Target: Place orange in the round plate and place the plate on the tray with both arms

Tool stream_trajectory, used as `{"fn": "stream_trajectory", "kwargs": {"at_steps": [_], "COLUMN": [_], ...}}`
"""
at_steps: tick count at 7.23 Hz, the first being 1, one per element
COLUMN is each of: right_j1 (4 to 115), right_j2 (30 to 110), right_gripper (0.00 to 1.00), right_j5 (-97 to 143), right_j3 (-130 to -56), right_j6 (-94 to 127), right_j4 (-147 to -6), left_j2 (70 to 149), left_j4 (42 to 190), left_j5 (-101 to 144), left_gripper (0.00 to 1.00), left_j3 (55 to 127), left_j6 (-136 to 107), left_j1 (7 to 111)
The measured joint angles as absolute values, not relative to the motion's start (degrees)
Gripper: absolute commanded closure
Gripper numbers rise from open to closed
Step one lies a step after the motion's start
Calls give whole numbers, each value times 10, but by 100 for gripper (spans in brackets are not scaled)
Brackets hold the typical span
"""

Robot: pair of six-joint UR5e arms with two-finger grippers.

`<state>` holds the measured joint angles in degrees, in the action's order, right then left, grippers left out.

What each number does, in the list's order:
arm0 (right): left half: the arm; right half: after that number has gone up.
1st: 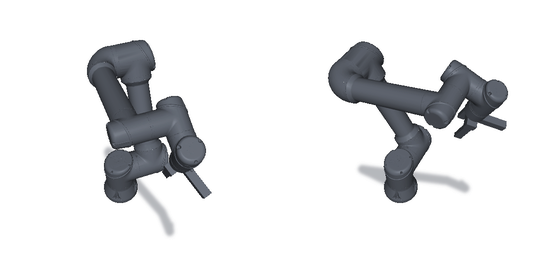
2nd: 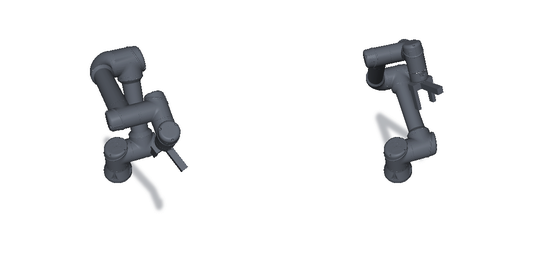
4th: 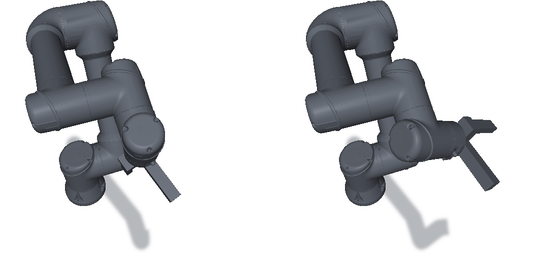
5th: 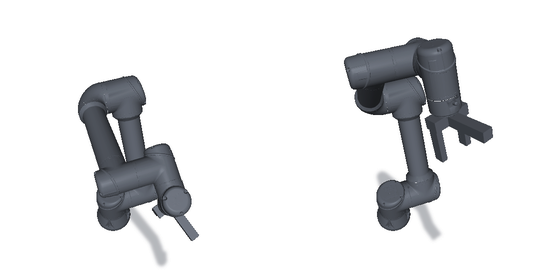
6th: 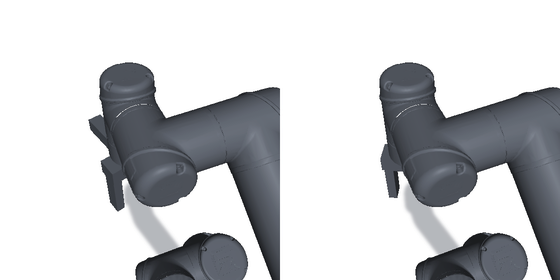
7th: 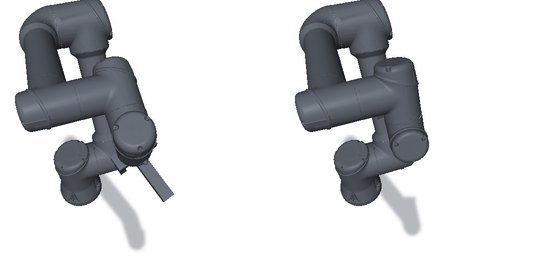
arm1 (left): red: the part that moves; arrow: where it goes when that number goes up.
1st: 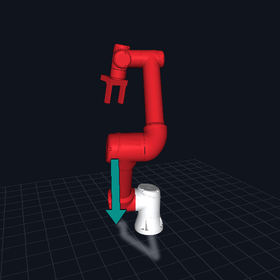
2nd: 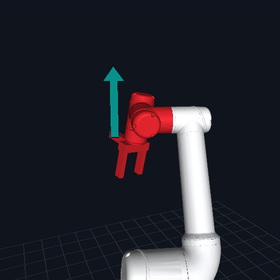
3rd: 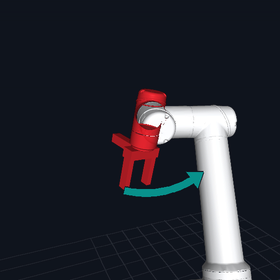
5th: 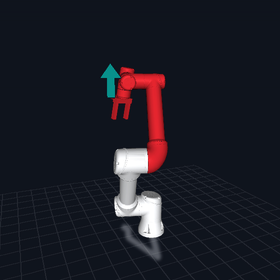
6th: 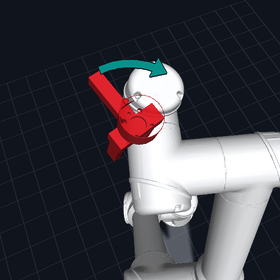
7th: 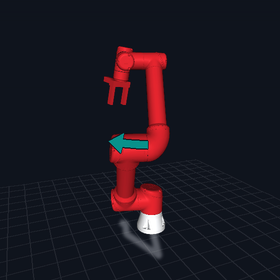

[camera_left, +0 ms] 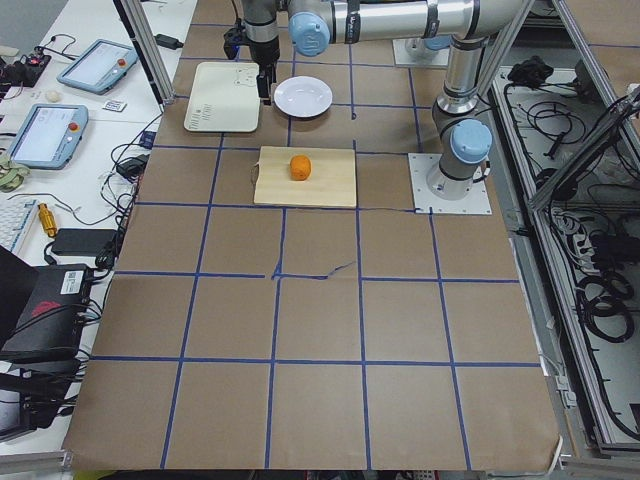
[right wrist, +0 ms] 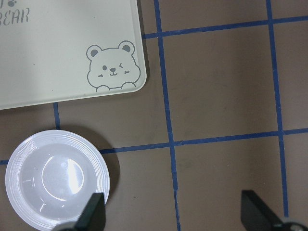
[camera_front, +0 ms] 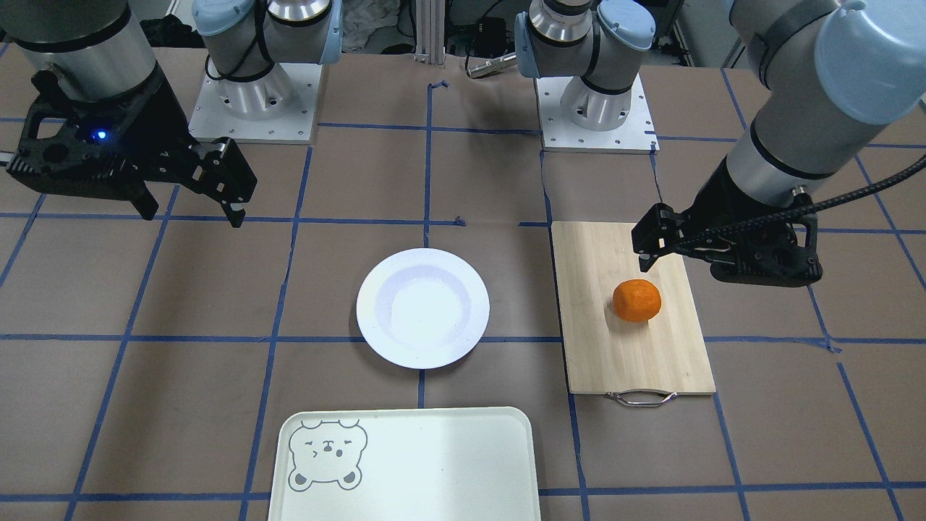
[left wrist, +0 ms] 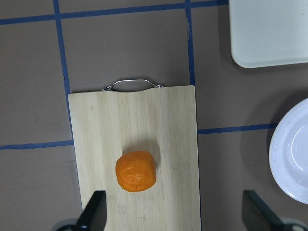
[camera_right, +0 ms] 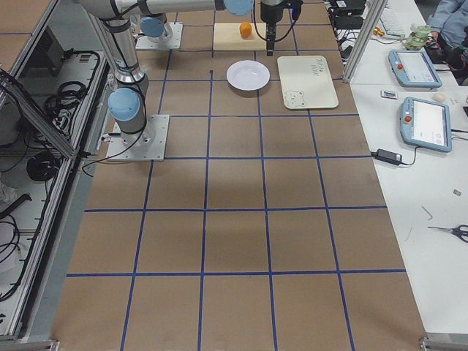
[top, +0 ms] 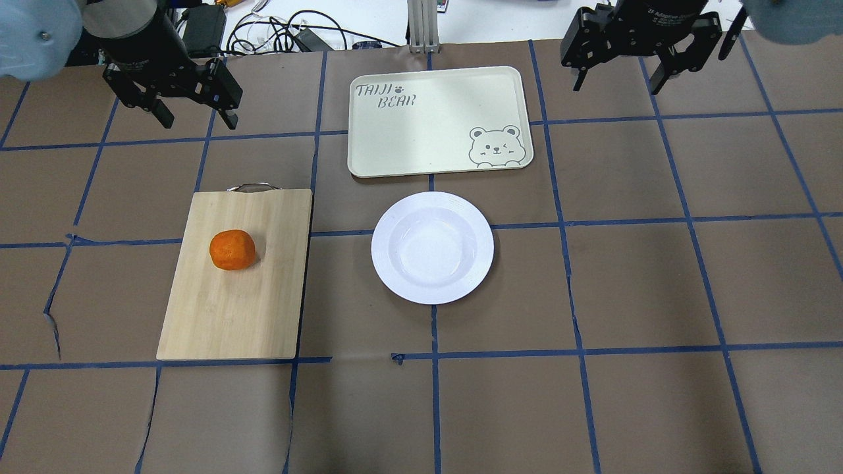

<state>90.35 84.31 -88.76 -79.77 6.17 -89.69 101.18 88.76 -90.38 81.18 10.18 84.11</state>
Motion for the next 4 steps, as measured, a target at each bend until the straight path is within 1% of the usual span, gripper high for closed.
{"fn": "stream_trajectory", "kwargs": {"at_steps": [4], "right_j1": [904], "right_j2": [851], "right_gripper": [0], "right_j5": [-885], "right_j3": [-793], "right_j6": [54], "right_j4": [-875], "left_j2": [1010], "left_j4": [887], "left_j5": [-903], "left_gripper": [0], "left_j3": [815], "left_j6": [102], "left_j1": [841]}}
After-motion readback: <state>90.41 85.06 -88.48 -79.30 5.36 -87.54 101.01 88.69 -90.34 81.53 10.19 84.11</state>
